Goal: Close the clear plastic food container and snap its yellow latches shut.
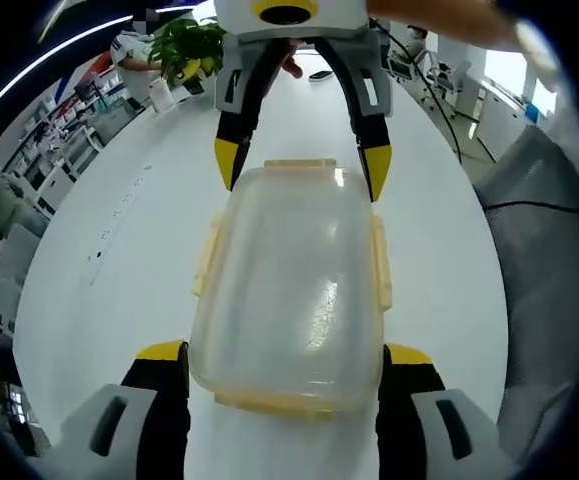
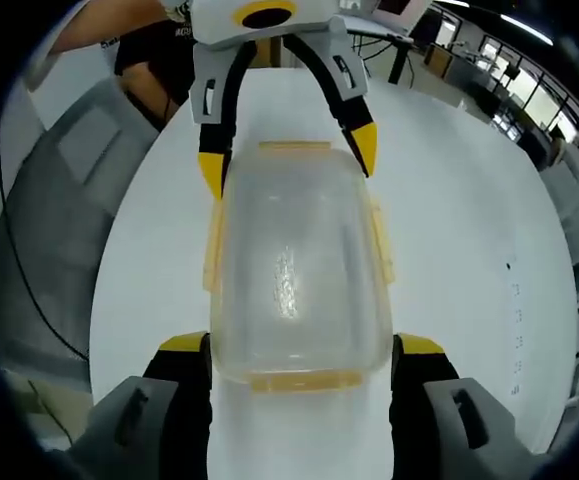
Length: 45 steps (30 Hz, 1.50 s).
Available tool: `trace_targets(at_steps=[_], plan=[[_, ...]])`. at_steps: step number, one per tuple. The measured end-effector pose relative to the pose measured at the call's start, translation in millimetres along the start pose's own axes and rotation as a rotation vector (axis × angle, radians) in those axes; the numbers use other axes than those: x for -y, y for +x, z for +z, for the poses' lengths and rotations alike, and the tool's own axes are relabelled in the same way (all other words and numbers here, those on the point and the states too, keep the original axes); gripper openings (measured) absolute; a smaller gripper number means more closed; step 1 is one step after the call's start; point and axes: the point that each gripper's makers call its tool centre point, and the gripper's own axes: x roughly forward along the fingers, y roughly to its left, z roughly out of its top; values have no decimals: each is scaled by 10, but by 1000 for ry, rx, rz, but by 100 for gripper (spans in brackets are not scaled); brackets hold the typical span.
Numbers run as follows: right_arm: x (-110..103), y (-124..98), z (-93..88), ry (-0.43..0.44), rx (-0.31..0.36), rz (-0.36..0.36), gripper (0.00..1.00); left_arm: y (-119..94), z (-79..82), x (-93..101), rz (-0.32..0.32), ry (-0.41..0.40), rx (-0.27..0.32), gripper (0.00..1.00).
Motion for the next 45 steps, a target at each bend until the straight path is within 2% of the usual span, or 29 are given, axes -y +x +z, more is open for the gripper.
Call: trace_targets(at_steps=[6,34,45], plan=[[77,8,9,10,-14,-3,70,13,3,-91,-11,10,10,73],[784,42,1,32,-14,-19,71,179,73,-802,-23,31,36,73],[927,86,-13,44,-12,-17,73,219,99,-954,-25,47,47,74]])
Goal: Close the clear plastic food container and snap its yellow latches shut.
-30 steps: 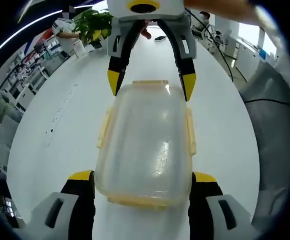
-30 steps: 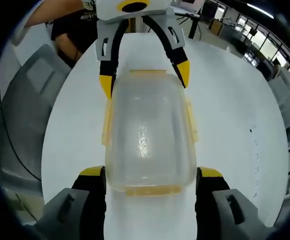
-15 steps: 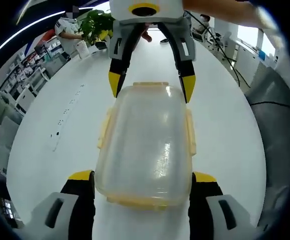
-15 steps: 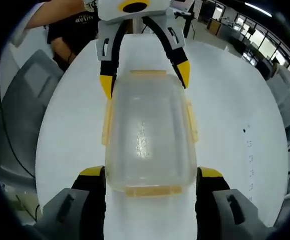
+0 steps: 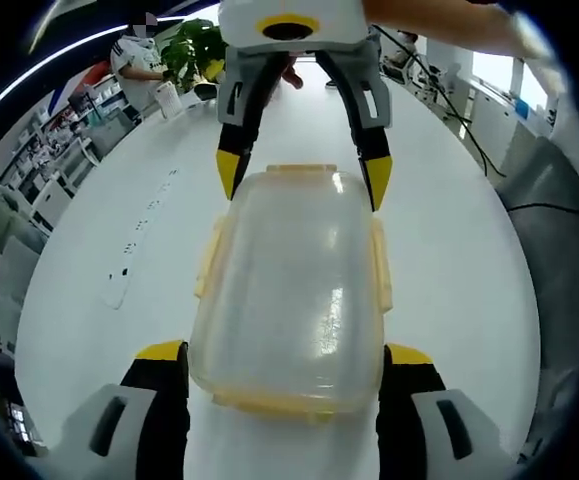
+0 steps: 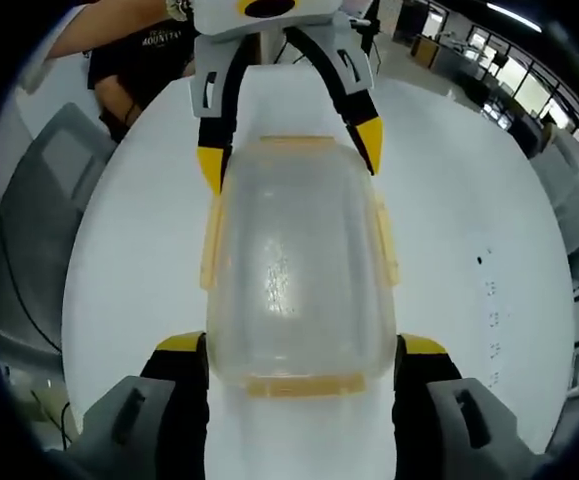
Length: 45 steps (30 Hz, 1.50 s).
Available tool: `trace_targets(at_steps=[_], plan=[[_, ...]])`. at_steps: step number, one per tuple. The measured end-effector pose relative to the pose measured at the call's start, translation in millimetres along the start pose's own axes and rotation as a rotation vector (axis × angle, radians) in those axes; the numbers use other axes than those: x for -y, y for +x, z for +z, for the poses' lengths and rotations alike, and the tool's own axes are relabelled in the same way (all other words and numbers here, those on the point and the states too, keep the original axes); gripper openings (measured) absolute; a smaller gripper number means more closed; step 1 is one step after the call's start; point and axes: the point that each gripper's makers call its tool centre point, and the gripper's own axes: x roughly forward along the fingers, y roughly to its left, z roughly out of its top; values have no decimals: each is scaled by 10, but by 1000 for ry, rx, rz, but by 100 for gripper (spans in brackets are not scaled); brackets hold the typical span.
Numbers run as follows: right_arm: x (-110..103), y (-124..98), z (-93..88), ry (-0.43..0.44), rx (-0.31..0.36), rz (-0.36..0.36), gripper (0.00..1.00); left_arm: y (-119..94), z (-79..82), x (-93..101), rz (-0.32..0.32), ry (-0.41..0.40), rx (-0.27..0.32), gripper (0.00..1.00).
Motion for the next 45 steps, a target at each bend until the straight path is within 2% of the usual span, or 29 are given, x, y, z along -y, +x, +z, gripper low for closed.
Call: trace_targets(at_steps=[19,29,33,40,45], plan=[[50,39,-23,12,-3,-2,76,56,14,-75,23,14,-9,76],[59,14,-38,33,-3,-36,75,50,10,-70,47,17,-31,75],[137,-48,18,72,43,-86,81,24,18,-58,51,7,-28,76],[103,-177,71,80,63,-106,87,-83,78,-23,60,-11,-9,81],[54,-283,122,98,100,-134,89,-234,136,15,103,-49,32,87]])
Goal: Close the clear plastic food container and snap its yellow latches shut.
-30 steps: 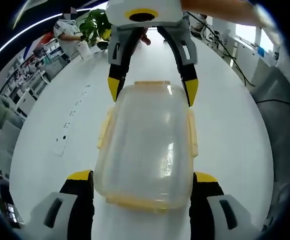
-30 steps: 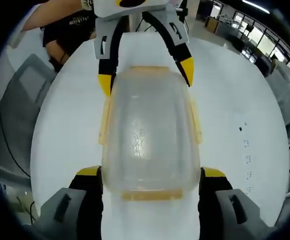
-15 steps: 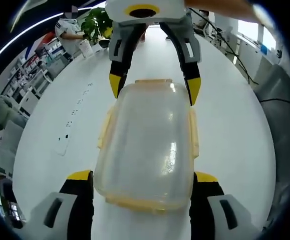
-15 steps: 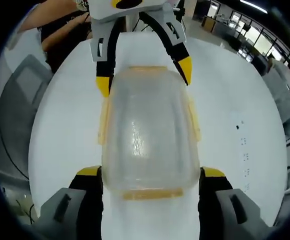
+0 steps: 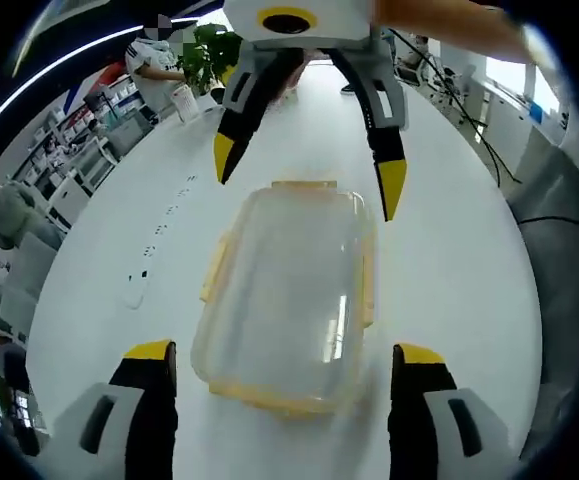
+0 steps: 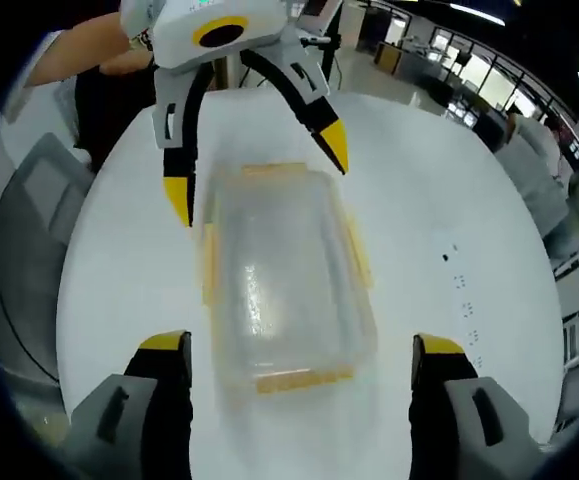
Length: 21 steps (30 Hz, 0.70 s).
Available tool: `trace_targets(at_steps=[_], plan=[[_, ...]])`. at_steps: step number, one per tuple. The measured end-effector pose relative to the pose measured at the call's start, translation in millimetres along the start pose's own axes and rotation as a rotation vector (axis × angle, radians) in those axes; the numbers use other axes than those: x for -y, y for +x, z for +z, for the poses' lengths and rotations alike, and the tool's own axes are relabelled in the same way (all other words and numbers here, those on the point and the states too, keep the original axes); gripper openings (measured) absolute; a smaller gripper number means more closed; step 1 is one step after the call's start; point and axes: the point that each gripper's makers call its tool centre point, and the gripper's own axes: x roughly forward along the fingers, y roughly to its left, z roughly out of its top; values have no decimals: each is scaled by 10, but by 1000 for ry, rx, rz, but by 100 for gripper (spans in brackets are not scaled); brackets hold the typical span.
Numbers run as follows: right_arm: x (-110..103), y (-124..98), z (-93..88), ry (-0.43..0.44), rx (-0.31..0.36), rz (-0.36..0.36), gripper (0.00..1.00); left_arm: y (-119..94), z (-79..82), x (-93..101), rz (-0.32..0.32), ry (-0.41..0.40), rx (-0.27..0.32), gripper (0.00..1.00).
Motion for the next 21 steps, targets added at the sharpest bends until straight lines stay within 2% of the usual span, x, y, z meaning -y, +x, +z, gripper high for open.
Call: trace_targets(at_steps=[5,11,21], plan=[[-51,-141,72,29,52,-48,90,-241,97,50,40,-60,82,90],[-159,-346,120,58,94,-87,89,-549,163,130,100,-103,150,90],[-377,-643,110,103,144,-149,89,-918,141,357,170,-172,233,89]])
